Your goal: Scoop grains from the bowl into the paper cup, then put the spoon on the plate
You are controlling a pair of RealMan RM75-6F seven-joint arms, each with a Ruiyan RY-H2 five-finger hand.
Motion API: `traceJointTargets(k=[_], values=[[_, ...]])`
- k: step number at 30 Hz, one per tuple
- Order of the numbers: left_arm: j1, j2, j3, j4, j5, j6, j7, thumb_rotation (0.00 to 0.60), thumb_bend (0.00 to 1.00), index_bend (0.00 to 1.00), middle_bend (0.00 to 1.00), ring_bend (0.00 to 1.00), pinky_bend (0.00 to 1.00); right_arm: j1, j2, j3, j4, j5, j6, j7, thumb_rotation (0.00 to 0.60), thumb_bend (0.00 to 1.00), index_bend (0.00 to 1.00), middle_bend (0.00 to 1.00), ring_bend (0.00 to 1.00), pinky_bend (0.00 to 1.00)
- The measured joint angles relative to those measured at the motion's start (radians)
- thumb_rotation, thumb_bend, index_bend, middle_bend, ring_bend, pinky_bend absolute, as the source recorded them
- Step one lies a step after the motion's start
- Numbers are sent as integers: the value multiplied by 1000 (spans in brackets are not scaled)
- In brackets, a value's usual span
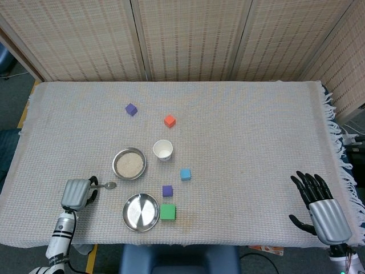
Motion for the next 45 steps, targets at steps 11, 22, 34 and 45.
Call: traceJointTargets(k=[11, 22, 34, 45], values=[[-26, -34, -11, 62, -49, -39, 4, 600, 392, 454, 1000, 1000, 1000, 2, 1, 3, 1, 8, -6, -2, 600, 77, 0, 0, 0, 0], [-34, -33, -11, 76, -78, -50, 24, 600, 392, 495, 1000, 1000, 1000, 2, 2, 0, -4, 6, -9, -4, 600, 77, 0, 0, 0, 0], [-42, -38, -6, 98, -96, -61, 32, 600, 392, 499, 1000, 1000, 1000, 2, 9, -6, -12, 2, -11, 1, 600, 77, 0, 0, 0, 0], [-42, -43, -2, 116, -87, -48, 21, 600, 392, 550, 1000, 1000, 1000, 3, 11, -8, -14, 1, -16, 7, 600, 77, 0, 0, 0, 0]])
